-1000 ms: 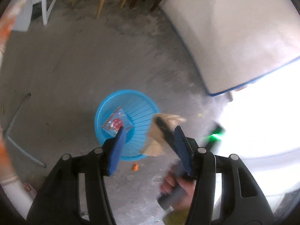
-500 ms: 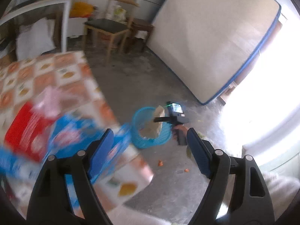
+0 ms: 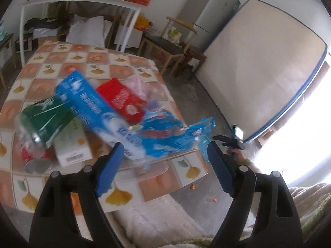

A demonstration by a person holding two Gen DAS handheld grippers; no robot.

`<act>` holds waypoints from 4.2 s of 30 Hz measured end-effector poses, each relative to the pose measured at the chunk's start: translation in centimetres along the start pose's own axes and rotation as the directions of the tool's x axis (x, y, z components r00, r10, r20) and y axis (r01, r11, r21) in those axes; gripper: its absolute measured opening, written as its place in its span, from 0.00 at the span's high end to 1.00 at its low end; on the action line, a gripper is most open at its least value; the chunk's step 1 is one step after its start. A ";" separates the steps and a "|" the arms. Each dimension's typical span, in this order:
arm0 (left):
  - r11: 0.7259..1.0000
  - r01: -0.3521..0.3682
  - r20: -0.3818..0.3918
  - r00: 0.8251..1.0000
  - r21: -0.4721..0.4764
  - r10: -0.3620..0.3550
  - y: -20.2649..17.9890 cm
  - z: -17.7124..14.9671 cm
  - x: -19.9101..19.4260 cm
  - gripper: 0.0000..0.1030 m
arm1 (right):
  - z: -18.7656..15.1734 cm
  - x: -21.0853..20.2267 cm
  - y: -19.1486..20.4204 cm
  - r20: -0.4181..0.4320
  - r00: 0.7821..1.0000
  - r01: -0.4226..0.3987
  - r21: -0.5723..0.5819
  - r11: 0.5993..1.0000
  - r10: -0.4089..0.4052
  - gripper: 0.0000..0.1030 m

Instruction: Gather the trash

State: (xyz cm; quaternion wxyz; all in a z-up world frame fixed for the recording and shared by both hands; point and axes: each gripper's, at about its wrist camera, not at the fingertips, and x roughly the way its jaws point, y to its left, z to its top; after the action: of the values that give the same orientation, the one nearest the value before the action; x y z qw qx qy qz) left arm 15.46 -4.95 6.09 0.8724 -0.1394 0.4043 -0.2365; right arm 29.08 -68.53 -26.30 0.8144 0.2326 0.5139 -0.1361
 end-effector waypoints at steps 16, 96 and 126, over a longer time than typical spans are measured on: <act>0.999 0.033 0.035 0.999 0.031 -0.034 2.6 -5.0 -1.0 0.21 | -11.3 -20.0 12.2 0.059 0.774 -0.629 -0.035 0.776 0.630 0.17; 0.926 0.111 -0.203 0.978 0.361 -0.038 -3.7 -13.2 12.3 0.68 | -20.5 -13.1 29.4 -0.490 0.657 -0.672 -0.036 0.740 0.573 0.96; 0.764 -0.071 -0.055 0.989 0.642 0.138 -7.1 -13.8 13.3 0.72 | -23.0 -12.4 30.5 -0.745 0.401 -0.738 0.082 0.669 0.533 0.96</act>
State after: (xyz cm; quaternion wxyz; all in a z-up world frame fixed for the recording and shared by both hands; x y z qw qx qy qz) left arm 10.20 -18.67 -8.12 0.8587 0.1995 0.3497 -0.3171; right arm 19.90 -30.74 -16.22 0.5561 0.3357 0.6702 0.3589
